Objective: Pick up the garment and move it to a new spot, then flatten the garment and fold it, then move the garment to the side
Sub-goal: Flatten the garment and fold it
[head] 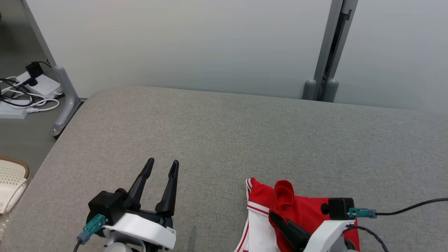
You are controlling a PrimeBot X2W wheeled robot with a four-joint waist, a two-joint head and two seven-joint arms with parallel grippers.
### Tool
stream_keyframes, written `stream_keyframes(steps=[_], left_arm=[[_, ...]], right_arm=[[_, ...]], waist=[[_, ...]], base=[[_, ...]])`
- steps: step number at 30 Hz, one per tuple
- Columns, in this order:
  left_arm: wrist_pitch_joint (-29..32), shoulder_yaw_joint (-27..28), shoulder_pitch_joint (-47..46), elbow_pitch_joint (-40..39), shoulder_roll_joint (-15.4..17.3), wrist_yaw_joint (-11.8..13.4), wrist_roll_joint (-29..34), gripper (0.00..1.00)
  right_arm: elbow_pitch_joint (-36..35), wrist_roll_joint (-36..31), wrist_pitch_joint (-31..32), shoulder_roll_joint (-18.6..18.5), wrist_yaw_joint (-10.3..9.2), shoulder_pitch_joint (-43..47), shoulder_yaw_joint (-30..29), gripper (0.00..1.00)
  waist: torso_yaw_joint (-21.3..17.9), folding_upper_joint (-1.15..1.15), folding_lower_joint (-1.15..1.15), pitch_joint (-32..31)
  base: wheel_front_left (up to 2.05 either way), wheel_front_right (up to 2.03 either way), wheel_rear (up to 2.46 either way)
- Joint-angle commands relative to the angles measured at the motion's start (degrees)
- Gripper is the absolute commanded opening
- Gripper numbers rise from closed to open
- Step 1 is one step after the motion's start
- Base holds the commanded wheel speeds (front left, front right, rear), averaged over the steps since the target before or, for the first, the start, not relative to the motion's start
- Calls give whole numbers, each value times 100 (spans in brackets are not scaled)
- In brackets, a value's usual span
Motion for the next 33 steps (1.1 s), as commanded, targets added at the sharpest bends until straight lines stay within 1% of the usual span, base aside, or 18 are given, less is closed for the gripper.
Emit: stream_keyframes(steps=[1, 6, 13, 14, 15, 16, 21, 28, 30, 33], left_arm=[[-17, -8, -20, -5, 14, -2, 33, 100], [-17, -37, -22, 6, -12, -2, 45, 100], [-17, -129, 55, 32, -44, -2, 22, 100], [-17, -155, 50, 44, -45, -2, 18, 100], [-17, -184, 38, 44, -48, -2, 1, 100], [-17, -214, 25, 40, -49, -2, -19, 100], [-17, -218, 42, 47, -49, -2, -97, 100], [-17, -241, 39, 96, -48, -2, -126, 100], [-17, -207, 51, 92, -49, -2, -116, 100], [-17, -176, 86, 76, -48, -2, -120, 100]], right_arm=[[85, -4, -52, 17, 0, -49, 16, 0], [461, 71, -142, 174, 1, -170, 186, 0], [732, 199, -137, 216, 0, -269, 441, 0], [796, 197, -143, 214, 0, -302, 475, 9], [858, 203, -187, 224, 0, -337, 472, 68], [913, 258, -208, 257, 0, -347, 465, 100], [810, 383, -267, 397, 0, -467, 565, 100], [614, 336, -260, 524, 0, -658, 817, 100], [526, 373, -328, 503, 0, -715, 783, 100], [409, 311, -445, 331, 0, -777, 678, 100]], waist=[[47, 0, 0, 40], [187, 0, 0, 134], [296, 0, 0, 242], [308, 0, 0, 258], [319, 0, 0, 274], [330, 0, 0, 285], [346, 0, 0, 272], [297, 0, 0, 185], [252, 0, 0, 144], [141, 0, 0, 79]], base=[[0, 0, 0], [0, 0, 0], [0, 0, 0], [0, 0, 0], [0, 0, 0], [0, 0, 0], [0, 0, 0], [0, 0, 0], [0, 0, 0], [0, 0, 0]])
